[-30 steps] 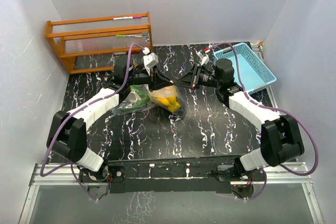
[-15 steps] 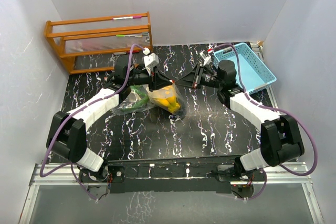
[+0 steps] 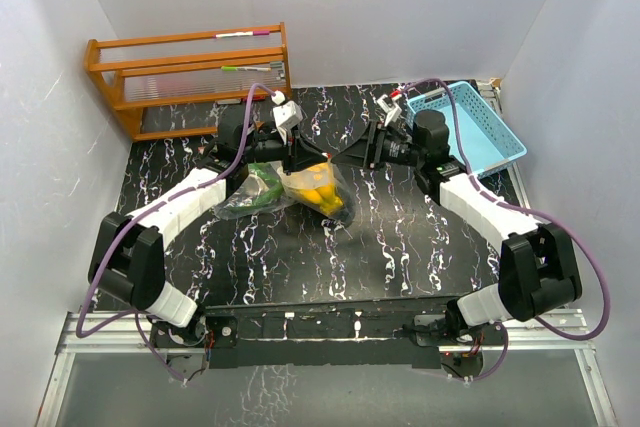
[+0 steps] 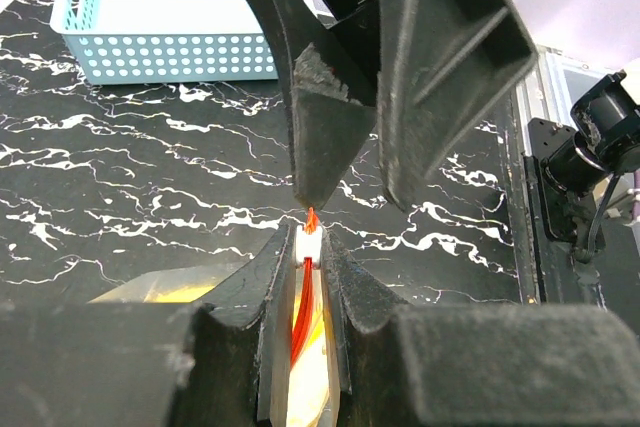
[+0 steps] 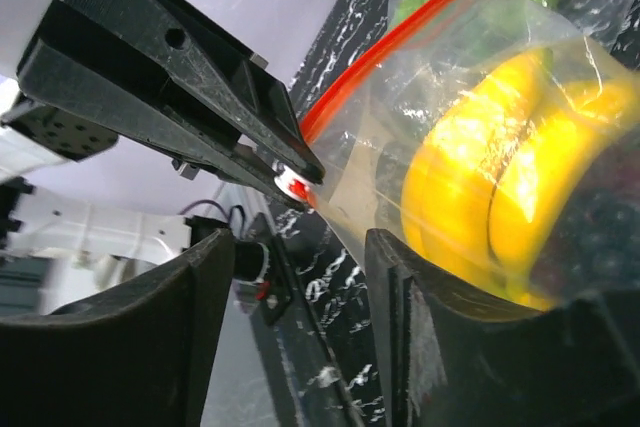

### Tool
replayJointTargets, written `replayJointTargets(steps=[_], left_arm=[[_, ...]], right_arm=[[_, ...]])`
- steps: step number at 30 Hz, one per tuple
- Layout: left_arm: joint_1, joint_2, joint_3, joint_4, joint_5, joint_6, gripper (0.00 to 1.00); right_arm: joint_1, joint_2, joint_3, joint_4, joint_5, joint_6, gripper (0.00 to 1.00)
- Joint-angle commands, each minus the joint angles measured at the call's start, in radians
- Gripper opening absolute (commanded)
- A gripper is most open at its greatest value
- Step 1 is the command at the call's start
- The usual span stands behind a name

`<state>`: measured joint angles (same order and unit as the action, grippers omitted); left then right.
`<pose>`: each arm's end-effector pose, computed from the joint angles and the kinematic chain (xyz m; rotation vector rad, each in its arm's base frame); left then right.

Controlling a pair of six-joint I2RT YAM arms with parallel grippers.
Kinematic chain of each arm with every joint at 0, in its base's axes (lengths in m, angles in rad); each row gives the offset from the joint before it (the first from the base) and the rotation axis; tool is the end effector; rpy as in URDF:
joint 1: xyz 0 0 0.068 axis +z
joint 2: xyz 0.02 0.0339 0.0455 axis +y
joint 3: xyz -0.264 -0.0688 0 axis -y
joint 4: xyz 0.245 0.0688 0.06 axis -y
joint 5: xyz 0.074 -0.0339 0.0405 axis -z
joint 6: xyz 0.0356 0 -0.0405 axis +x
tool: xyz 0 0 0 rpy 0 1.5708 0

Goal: Open the zip-top bag and remove the fake food
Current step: Unzip the zipper food storage bag at the center of the board.

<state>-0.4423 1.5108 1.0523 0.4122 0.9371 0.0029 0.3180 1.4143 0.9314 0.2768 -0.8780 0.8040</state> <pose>0.2999 -0.1738 0.3180 1.0661 1.3381 -1.0815 0.2939 0.1256 0.2939 -0.2410 1.9735 1.5416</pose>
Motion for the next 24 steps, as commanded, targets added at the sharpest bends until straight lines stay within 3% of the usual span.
replayJointTargets(steps=[1, 6, 11, 14, 16, 18, 22, 24], left_arm=[[0.007, 0.006, 0.035, 0.037, 0.047, -0.015, 0.07], [0.008, 0.016, 0.049, 0.025, 0.061, -0.021, 0.07], [0.010, 0.023, 0.066, 0.020, 0.075, -0.033, 0.07], [0.011, 0.032, 0.076, 0.026, 0.092, -0.048, 0.07], [0.011, 0.035, 0.078, 0.031, 0.102, -0.057, 0.07], [0.011, 0.039, 0.075, 0.037, 0.112, -0.062, 0.07], [0.011, 0.036, 0.067, 0.045, 0.114, -0.070, 0.10], [0.011, 0.034, 0.065, 0.043, 0.107, -0.071, 0.20]], right_arm=[[0.053, -0.020, 0.101, -0.191, 0.090, -0.300, 0.60], [0.088, -0.019, 0.088, -0.242, 0.185, -0.482, 0.61], [0.100, -0.011, 0.057, -0.195, 0.196, -0.551, 0.59], [0.100, -0.017, 0.025, -0.119, 0.171, -0.543, 0.42], [0.100, -0.030, -0.002, -0.052, 0.153, -0.519, 0.21], [0.100, -0.041, -0.025, 0.006, 0.137, -0.494, 0.09], [0.099, -0.057, -0.053, 0.073, 0.102, -0.460, 0.08], [0.099, -0.062, -0.056, 0.074, 0.113, -0.455, 0.08]])
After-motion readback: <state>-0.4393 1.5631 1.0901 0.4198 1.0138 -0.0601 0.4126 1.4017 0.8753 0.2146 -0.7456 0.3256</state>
